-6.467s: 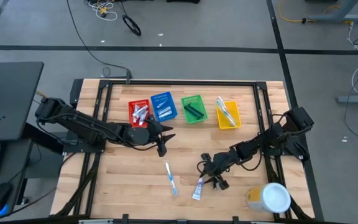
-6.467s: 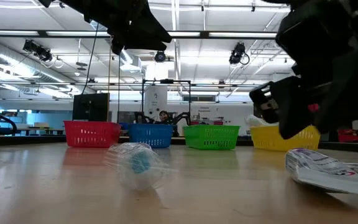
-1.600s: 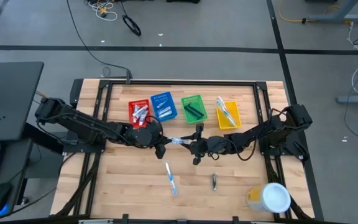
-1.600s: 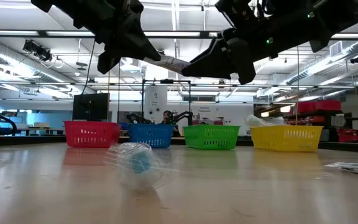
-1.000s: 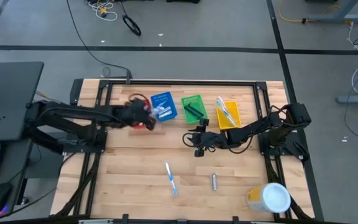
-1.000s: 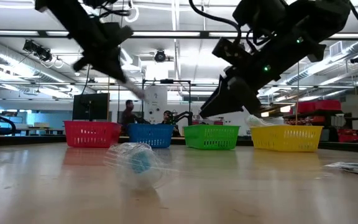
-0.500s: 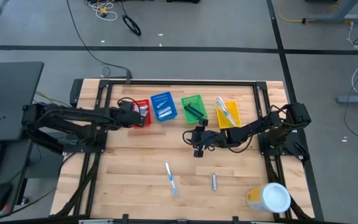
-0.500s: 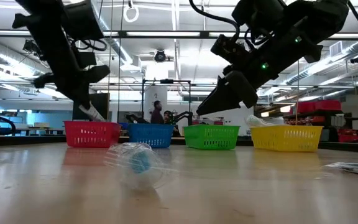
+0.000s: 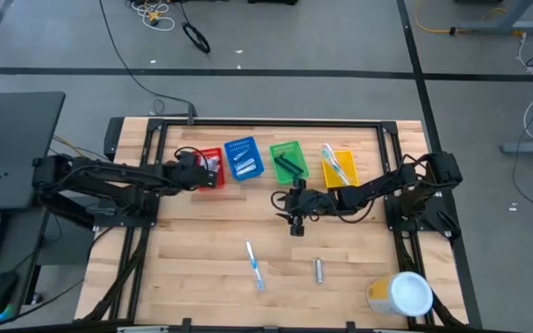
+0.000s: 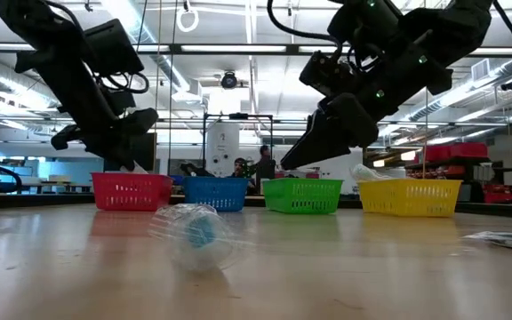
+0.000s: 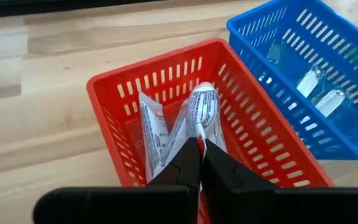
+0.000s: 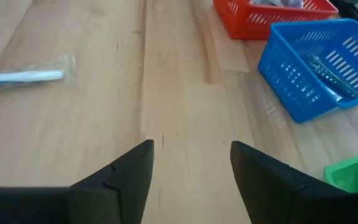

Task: Pick & Place Travel size toiletries
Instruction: Put the toothpaste into the red bin, then put the nail cutter into the blue bin

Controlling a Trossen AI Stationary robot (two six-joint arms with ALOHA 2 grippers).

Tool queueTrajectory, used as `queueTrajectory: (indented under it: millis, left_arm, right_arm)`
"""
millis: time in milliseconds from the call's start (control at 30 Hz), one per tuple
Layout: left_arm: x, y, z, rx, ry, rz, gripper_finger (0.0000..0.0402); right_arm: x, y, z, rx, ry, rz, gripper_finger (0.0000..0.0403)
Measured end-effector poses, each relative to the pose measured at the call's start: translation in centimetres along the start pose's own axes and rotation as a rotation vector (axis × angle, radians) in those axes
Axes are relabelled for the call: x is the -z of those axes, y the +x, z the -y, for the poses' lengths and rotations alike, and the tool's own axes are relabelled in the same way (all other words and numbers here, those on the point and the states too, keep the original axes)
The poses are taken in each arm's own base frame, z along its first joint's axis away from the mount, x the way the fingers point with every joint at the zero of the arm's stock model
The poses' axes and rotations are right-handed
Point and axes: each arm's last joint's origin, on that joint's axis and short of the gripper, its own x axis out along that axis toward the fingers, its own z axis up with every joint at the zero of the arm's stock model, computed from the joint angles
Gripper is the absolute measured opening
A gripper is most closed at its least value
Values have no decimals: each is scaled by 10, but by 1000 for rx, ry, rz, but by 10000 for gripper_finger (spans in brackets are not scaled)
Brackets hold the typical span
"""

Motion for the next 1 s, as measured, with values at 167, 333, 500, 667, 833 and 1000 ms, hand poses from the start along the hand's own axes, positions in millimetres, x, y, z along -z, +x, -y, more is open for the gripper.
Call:
queueTrajectory:
  millis: [167,333,500,667,833,1000]
  left_arm:
    - [2,2,-1,38,5,-77,22]
    - [2,2,-1,43,33,-82,61]
    - [1,0,2,84,45,-140,103]
    - [-17,-10,17,158,127,-118,135]
    - [-36,-29,41,303,225,-51,149]
    - [-36,-48,64,527,336,23,150]
  right_arm:
    - [-2,0,0,-2,4,16,233]
    - [-3,0,0,0,21,31,234]
    - [-3,0,0,-2,47,34,234]
    - [-3,0,-2,-66,37,38,234]
    - [-4,0,-4,-89,32,39,234]
    - [-3,-1,-4,-90,29,29,234]
